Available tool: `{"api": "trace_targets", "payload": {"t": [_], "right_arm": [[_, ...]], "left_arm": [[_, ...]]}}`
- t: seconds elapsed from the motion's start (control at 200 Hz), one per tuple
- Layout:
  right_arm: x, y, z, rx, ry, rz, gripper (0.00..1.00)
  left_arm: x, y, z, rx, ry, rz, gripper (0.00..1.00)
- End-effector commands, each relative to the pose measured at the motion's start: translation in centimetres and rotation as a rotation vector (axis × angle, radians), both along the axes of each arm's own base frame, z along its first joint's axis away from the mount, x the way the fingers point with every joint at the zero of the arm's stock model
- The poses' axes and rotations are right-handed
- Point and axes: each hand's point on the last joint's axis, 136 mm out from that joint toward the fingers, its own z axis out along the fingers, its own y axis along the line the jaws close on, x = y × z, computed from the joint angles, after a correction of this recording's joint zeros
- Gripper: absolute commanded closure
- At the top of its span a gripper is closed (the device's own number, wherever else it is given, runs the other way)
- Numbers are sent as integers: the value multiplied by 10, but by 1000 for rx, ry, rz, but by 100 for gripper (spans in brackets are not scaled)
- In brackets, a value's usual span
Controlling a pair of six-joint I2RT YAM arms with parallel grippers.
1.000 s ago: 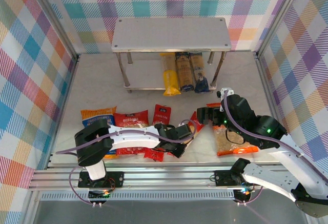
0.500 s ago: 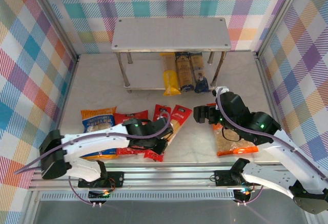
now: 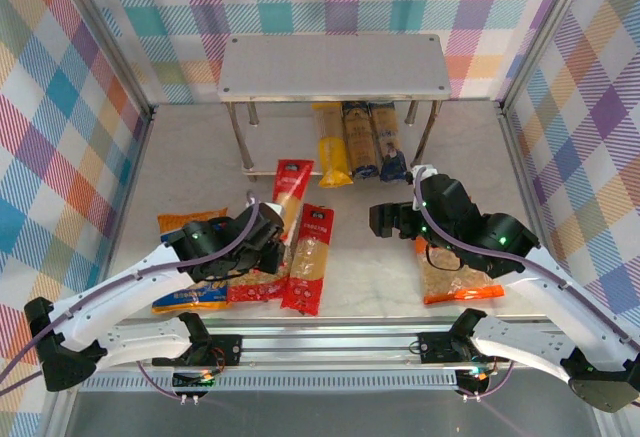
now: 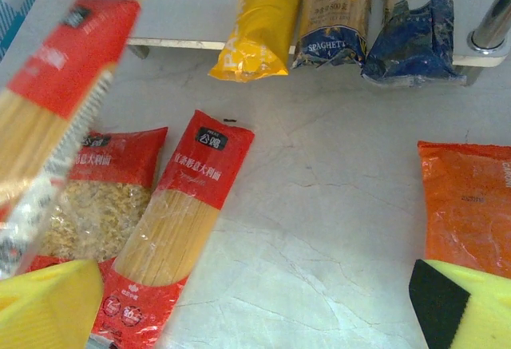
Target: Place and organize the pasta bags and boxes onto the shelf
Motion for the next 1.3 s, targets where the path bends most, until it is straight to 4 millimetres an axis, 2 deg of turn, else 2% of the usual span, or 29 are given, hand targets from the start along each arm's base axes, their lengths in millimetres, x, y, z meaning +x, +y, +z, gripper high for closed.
{"api": "trace_targets", "payload": {"t": [0.0,0.15,0.34,0.46,0.685,0.87,1.05,1.185,1.295], "right_arm": [[5,7,17,23,-46,27,1],[9,12,21,21,-51,41,1],[10,14,25,17,-55,50,1],[9,11,26,10,-64,46,1],[10,6,28,-9,-81,39,1],[11,3,28,-23,-91,29,1],[13,0,27,-37,-94,21,1],[13,-2,25,-41,-90,14,1],[13,-4,24,-38,-90,10,1]], "left_arm": [[50,10,37,-2,-176,80,100],[98,1,40,41,-203,112,100],[160,-14,30,92,-180,157,100],[191,-26,25,121,-175,166,100],[240,-32,6,174,-141,212,100],[266,-35,-10,160,-101,250,100],[283,-42,-17,139,-93,261,100],[292,-49,-29,122,-63,252,100],[293,-52,-42,118,-28,247,100]]}}
